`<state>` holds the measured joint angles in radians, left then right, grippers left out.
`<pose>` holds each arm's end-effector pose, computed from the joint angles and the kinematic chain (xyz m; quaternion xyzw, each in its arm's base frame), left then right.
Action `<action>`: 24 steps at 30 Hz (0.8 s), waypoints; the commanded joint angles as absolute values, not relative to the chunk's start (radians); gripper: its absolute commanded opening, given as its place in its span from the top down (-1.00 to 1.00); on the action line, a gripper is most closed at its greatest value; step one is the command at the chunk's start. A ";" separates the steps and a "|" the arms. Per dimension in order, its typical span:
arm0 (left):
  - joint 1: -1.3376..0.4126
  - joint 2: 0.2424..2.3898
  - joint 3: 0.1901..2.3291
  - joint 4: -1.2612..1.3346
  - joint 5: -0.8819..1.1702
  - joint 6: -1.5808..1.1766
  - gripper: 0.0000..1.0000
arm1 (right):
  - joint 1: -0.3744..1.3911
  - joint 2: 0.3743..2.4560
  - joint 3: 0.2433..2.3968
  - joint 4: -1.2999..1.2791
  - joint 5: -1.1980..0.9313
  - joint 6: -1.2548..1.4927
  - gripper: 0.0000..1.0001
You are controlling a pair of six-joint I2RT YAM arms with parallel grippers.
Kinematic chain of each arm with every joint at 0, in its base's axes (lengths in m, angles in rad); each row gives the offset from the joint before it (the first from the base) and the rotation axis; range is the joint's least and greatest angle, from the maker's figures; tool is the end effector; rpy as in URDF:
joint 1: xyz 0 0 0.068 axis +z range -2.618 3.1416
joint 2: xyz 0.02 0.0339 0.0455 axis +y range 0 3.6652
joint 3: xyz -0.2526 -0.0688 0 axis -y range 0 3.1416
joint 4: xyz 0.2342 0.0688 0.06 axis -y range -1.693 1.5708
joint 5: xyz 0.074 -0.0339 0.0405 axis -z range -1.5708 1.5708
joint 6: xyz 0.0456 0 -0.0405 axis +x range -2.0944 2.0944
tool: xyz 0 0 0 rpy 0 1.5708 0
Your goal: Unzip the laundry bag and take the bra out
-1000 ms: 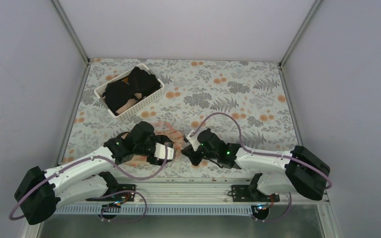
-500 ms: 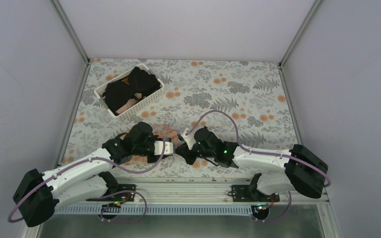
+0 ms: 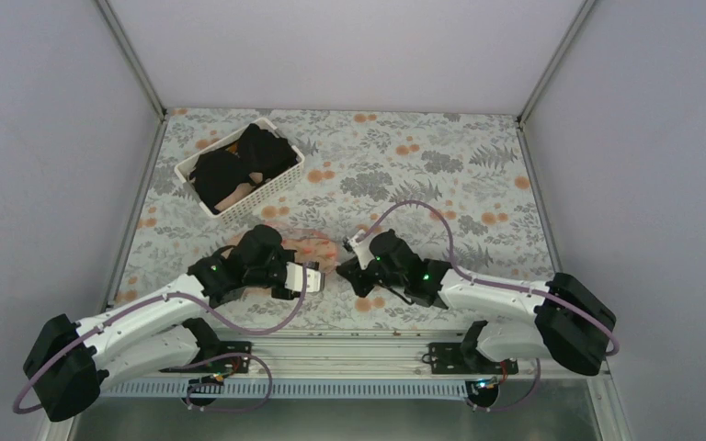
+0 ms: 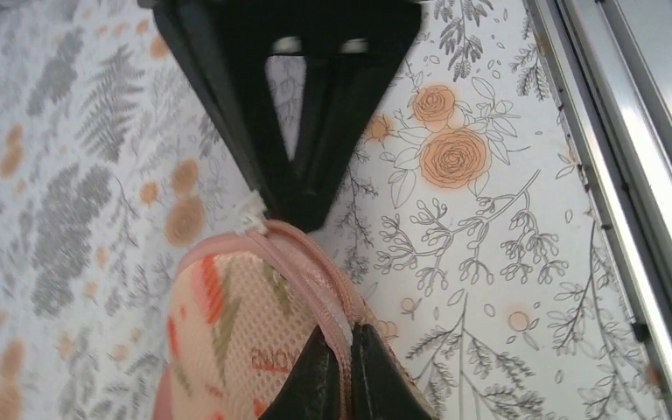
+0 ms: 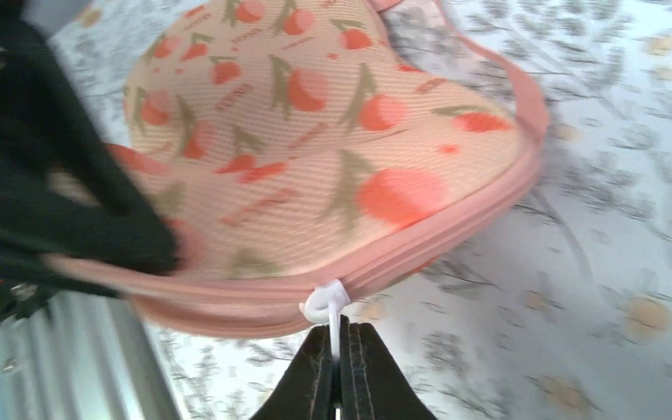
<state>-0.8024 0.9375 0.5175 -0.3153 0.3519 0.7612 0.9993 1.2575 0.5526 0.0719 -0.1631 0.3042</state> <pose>0.1245 -0.1515 0.1980 0.6844 0.5886 -0.1682 0.3961 0.1319 0.2188 0.1774 -0.3374 0.8234 0.3310 0.3140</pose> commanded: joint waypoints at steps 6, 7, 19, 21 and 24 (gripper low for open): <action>-0.820 0.914 0.573 -0.277 0.386 1.105 0.95 | 0.823 1.119 0.488 -0.023 -0.076 0.361 0.93; -0.821 0.912 0.569 -0.269 0.386 1.121 0.95 | 0.801 1.100 0.482 -0.027 -0.087 0.364 0.93; -0.778 0.870 0.452 -0.211 0.295 1.054 -0.06 | 0.861 1.158 0.493 -0.038 -0.152 0.352 0.93; -0.778 0.865 0.482 -0.298 0.367 1.048 -0.35 | 0.903 1.186 0.507 0.000 -0.157 0.367 0.93; -0.780 0.862 0.518 -0.402 0.450 0.982 -0.54 | 0.954 1.231 0.532 0.055 -0.164 0.394 0.93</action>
<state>-0.7799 0.8787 0.4629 -0.2718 0.3283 1.0462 0.8993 1.1927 0.4767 -0.0364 -0.1478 0.3515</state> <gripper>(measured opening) 0.724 0.040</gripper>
